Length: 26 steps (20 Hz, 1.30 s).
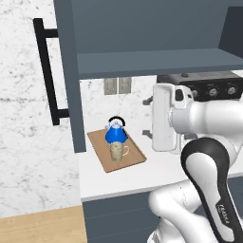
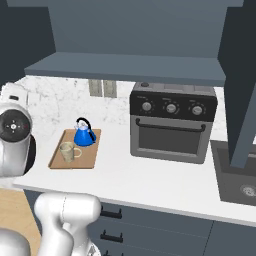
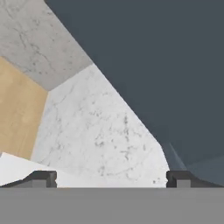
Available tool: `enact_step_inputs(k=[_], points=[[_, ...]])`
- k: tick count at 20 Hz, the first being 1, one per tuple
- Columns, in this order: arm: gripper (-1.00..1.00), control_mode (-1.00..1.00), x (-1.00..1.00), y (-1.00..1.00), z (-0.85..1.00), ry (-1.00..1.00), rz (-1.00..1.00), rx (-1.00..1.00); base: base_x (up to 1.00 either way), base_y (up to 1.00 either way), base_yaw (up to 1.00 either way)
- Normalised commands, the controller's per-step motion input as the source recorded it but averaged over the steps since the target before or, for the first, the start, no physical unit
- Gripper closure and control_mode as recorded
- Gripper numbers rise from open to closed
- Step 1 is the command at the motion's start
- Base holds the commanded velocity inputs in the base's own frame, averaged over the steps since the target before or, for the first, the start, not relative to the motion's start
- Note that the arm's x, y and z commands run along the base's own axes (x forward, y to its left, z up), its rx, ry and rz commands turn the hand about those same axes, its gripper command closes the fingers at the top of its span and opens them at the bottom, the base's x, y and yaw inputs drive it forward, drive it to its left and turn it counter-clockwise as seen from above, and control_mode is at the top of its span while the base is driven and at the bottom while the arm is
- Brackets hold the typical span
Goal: Pick the kettle from the counter and place it on the tray. Then pick the mug from the cabinet and place it on the tray. Then close the cabinet doors.
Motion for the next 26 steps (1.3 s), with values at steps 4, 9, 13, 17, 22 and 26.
enact_step_inputs(k=[4,9,13,17,22,26], points=[[-1.00,-1.00,-0.54,0.68,0.23,-0.10,0.17,-0.04,0.00,0.00,0.00],[-1.00,-1.00,-0.34,0.83,0.14,-0.02,0.08,-0.02,0.00,0.00,0.00],[-1.00,-1.00,-0.45,0.75,0.17,-0.05,0.06,-0.03,0.00,0.00,0.00],[-1.00,-1.00,-0.57,0.55,0.24,-0.06,0.00,-0.01,0.00,0.00,0.00],[-1.00,-1.00,-0.64,0.29,0.24,-0.10,0.00,0.00,0.00,0.00,0.00],[-1.00,-1.00,-0.43,0.38,0.26,-0.15,0.00,0.00,0.00,0.00,0.00]])
